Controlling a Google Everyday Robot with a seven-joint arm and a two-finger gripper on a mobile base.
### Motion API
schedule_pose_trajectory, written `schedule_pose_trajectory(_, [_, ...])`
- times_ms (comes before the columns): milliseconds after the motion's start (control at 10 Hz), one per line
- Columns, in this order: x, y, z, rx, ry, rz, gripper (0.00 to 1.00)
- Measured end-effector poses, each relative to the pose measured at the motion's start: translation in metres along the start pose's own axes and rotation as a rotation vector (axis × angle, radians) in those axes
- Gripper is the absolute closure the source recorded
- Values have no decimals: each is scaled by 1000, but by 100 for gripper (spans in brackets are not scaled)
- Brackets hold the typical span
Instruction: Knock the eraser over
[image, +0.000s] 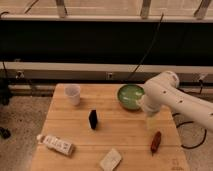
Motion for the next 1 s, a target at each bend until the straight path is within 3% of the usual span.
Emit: schedule_pose_trajectory(1000, [-13,-1,8,-6,-6,-38,20])
